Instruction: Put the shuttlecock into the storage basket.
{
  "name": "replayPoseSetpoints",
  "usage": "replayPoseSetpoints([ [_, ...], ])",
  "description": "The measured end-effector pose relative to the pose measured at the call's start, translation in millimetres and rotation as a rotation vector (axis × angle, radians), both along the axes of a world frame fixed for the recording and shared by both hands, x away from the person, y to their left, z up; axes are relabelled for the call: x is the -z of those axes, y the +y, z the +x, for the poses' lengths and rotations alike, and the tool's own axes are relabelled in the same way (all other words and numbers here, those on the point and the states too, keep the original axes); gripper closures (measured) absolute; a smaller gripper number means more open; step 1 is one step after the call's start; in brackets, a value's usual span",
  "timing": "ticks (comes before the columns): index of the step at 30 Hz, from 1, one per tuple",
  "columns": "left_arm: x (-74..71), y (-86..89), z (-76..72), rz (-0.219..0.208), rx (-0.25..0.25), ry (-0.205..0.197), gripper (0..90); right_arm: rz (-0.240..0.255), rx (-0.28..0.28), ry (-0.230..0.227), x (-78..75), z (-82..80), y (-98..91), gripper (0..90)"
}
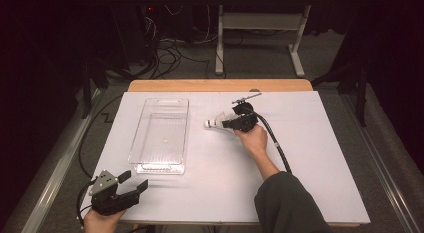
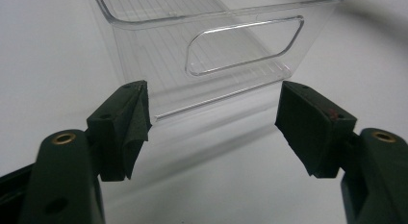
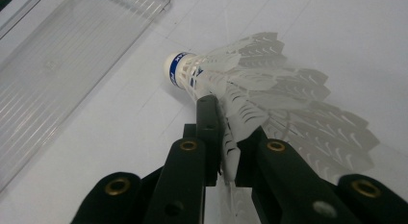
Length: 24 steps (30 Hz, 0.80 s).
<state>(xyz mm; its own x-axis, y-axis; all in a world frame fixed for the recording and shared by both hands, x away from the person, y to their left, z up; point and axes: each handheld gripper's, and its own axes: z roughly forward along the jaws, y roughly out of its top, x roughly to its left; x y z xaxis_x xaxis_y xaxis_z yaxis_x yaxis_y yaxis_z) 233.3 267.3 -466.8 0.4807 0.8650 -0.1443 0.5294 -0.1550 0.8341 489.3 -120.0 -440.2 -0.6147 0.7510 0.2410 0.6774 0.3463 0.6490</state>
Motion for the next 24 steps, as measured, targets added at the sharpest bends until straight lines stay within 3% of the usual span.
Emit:
replayPoseSetpoints([
  [15, 0.0, -1.1, 0.1, 0.009, 0.0, -0.002, 29.0, -0.009, 0.001, -0.008, -6.5, -4.4, -4.4, 88.4],
  [24, -0.3, -1.1, -0.5, 0.013, -0.002, -0.002, 29.0, -0.007, 0.002, -0.02, -18.7, -11.0, -8.7, 88.9],
])
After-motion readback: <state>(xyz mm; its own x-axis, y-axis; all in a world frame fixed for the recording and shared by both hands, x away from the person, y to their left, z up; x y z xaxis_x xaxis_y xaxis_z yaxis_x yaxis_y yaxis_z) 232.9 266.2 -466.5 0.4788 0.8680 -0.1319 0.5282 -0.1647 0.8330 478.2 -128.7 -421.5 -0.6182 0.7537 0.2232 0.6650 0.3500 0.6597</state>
